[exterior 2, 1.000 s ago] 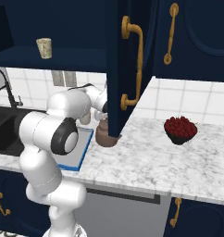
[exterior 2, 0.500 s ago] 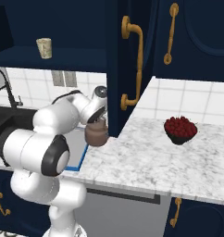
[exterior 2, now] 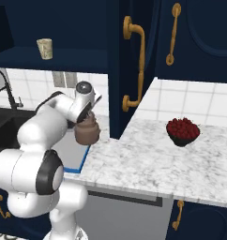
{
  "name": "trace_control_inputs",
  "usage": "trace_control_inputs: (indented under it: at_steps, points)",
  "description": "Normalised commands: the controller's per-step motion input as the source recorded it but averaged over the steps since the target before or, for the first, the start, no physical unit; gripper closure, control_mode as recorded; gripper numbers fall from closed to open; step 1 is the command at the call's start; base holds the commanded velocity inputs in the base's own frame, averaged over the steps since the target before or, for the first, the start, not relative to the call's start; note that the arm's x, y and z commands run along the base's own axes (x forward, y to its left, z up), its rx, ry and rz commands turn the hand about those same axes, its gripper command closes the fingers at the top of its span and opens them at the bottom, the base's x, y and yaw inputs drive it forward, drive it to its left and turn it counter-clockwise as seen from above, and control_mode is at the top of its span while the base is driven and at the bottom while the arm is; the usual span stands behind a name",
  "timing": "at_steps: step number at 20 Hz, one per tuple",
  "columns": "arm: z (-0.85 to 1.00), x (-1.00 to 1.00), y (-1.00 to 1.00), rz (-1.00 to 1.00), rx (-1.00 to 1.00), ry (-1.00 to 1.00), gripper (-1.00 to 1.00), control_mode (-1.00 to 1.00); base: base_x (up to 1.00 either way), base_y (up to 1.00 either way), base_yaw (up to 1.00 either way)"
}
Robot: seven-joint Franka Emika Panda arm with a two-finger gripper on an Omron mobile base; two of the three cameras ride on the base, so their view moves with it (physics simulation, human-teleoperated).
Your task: Pick the kettle from the counter and place it on the tray. Then pick the mug from the cabinet and place it on the tray. Then close the cabinet doors.
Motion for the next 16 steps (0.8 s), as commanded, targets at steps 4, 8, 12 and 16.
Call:
trace_control_inputs:
  at_steps: [4, 8, 12, 16]
  points:
    - [0.0, 0.0, 0.58, 0.03, -0.09, -0.03, 1.0, -1.0, 0.0, 0.0, 0.0]
    - [-0.13, 0.06, 0.45, 0.0, -0.04, -0.02, 1.0, -1.0, 0.0, 0.0, 0.0]
    - [-0.19, 0.11, 0.28, 0.0, 0.0, 0.0, 1.0, -1.0, 0.0, 0.0, 0.0]
    - [-0.21, 0.01, 0.23, 0.0, 0.0, 0.0, 1.0, -1.0, 0.0, 0.0, 0.0]
